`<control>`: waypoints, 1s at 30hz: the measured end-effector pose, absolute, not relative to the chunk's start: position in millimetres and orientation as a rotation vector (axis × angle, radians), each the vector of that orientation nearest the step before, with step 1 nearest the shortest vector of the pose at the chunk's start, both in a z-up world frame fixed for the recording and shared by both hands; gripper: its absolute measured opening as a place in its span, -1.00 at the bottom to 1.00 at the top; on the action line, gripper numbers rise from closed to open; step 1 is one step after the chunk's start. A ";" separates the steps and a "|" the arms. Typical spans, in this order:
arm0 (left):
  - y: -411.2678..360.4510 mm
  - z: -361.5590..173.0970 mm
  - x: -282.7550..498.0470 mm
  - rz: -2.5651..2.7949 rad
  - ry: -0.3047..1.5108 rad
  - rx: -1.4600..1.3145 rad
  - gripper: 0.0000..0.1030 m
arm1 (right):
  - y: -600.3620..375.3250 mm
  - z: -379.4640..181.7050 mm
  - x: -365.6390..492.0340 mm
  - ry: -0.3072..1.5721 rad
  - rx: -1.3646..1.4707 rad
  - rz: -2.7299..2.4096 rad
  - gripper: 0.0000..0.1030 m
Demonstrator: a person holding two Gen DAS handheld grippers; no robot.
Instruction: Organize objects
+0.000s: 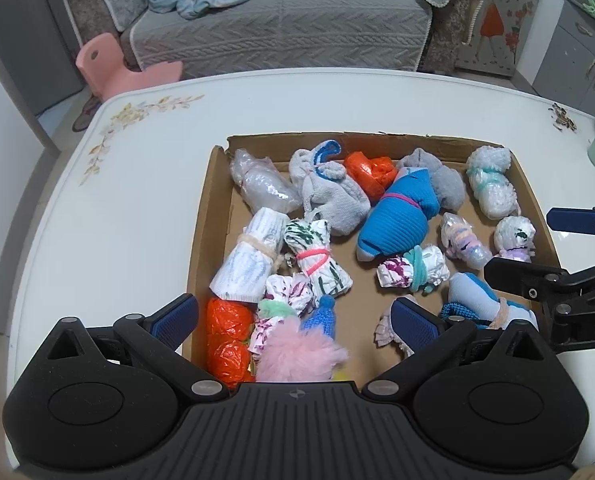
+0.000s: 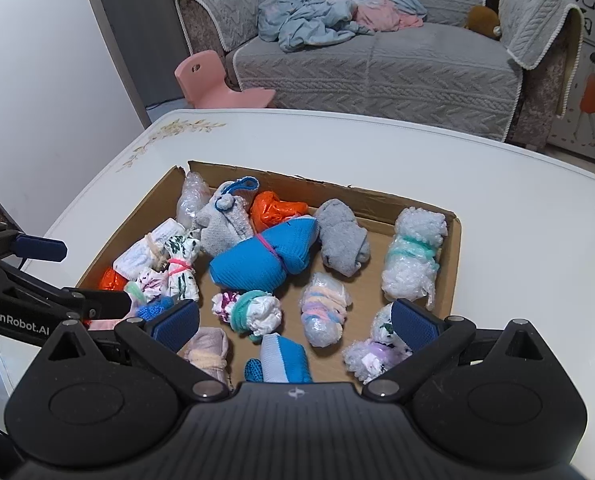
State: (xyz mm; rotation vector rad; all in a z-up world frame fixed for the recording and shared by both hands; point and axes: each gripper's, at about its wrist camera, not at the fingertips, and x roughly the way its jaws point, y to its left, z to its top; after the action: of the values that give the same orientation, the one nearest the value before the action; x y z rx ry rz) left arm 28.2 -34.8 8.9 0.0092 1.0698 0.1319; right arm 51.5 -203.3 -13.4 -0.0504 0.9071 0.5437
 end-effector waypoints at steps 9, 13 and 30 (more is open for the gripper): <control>-35.7 6.6 27.5 0.131 1.073 0.023 0.99 | -201.6 -13.3 50.9 0.905 -0.070 0.554 0.98; -34.1 6.5 26.8 0.133 1.072 0.017 0.99 | -201.7 -14.7 50.8 0.909 -0.077 0.553 0.98; -30.0 7.2 26.7 0.145 1.065 0.015 0.99 | -204.3 -14.1 50.7 0.907 -0.093 0.561 0.98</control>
State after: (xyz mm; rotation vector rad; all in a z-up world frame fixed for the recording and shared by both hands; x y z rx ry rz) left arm 26.7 -30.0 7.2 0.0147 1.0653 0.1452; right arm 50.7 -204.3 -14.1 -0.0927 0.9069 0.5613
